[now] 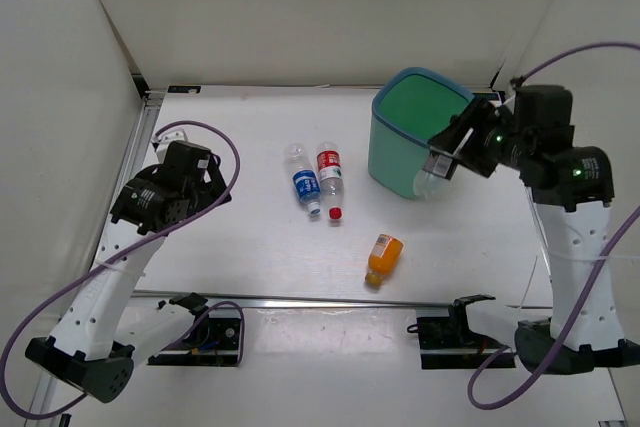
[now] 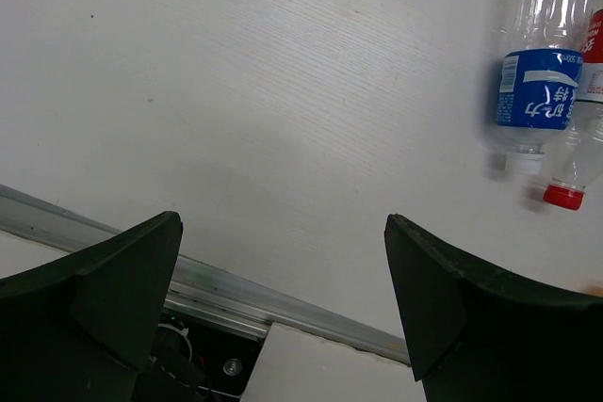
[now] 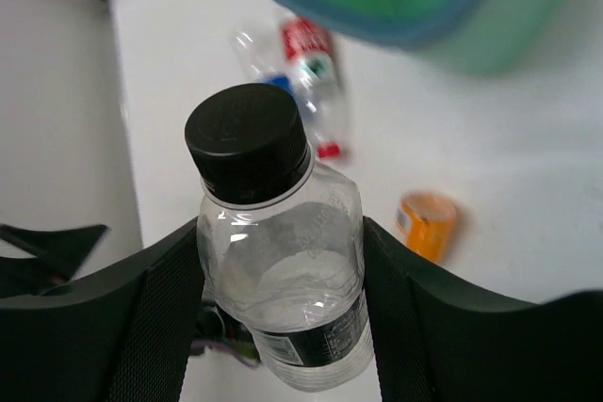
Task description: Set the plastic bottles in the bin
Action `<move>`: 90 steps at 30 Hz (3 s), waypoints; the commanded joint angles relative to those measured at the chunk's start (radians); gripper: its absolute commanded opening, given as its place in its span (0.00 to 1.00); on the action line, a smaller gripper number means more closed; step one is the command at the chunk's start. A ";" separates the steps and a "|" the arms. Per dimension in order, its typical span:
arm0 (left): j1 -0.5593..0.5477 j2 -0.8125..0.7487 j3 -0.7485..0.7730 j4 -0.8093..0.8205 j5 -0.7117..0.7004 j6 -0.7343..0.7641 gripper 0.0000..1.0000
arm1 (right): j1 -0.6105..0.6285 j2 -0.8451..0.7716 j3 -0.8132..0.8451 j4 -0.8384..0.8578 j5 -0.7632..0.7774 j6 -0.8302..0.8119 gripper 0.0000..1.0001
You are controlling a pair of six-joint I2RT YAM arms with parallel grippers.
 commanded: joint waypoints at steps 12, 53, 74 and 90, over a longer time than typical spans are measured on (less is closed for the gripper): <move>0.004 -0.026 -0.006 0.039 0.028 0.017 1.00 | 0.004 0.411 0.535 0.160 0.193 -0.111 0.39; 0.004 -0.037 -0.077 0.261 0.228 0.049 1.00 | 0.425 -0.230 -0.502 0.009 0.271 0.303 0.99; 0.004 -0.001 0.014 0.142 0.272 0.114 1.00 | 0.698 0.147 -0.804 0.230 0.509 0.658 0.97; 0.004 -0.001 0.054 0.074 0.272 0.169 1.00 | 0.746 0.338 -0.781 0.324 0.567 0.658 0.60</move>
